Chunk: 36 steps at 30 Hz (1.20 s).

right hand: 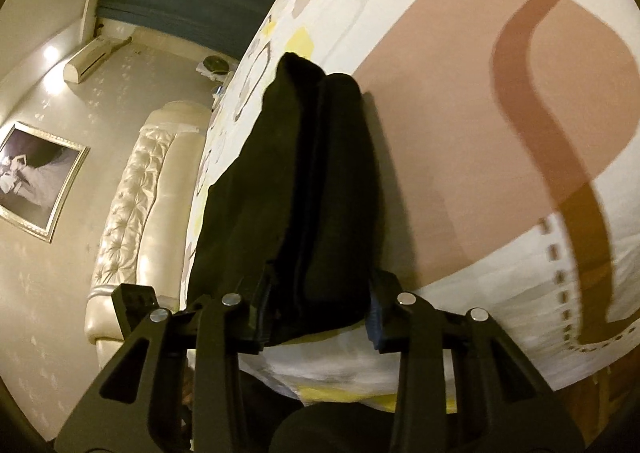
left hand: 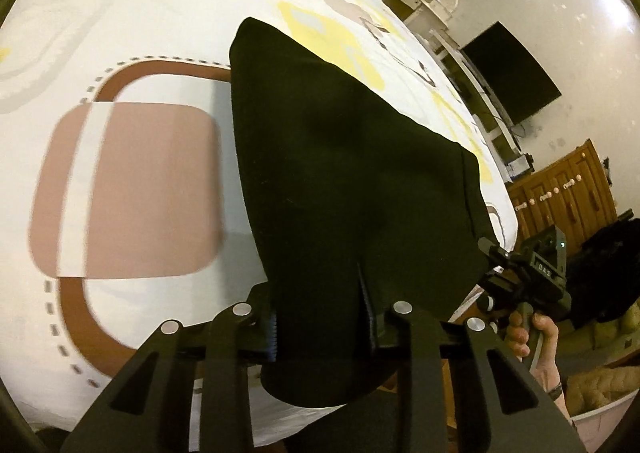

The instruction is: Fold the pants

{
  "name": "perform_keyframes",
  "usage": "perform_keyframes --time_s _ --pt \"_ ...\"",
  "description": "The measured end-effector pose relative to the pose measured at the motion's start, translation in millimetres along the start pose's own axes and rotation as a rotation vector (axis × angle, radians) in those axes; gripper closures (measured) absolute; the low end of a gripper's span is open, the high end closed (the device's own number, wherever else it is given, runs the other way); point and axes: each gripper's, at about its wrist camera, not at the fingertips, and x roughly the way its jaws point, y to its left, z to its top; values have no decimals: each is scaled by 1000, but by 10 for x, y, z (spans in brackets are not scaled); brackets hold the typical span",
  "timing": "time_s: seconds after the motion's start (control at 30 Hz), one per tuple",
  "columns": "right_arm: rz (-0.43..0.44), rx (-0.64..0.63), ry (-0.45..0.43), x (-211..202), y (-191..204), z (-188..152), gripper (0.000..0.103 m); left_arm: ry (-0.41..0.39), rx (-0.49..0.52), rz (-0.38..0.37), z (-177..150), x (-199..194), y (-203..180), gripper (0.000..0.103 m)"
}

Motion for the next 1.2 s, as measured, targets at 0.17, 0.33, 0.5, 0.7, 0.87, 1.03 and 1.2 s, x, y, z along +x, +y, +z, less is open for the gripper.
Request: perform_keyframes --time_s 0.17,0.33,0.5,0.7,0.87,1.03,1.2 --pt "11 -21 42 293 212 -51 68 -11 -25 24 -12 -203 222 72" --pt "29 -55 100 602 473 -123 68 -22 -41 64 -10 -462 443 72" --pt "28 -62 137 814 556 -201 68 -35 -74 65 -31 -591 677 72" --pt "33 -41 132 803 509 -225 68 -36 -70 56 -42 -537 717 71" --pt "34 -41 130 789 502 -218 68 -40 -68 56 -30 -525 703 71" --pt "32 -39 126 804 521 -227 68 -38 -69 54 -30 -531 715 71" --pt "26 -34 122 779 501 -227 68 -36 -64 58 -21 -534 705 71"
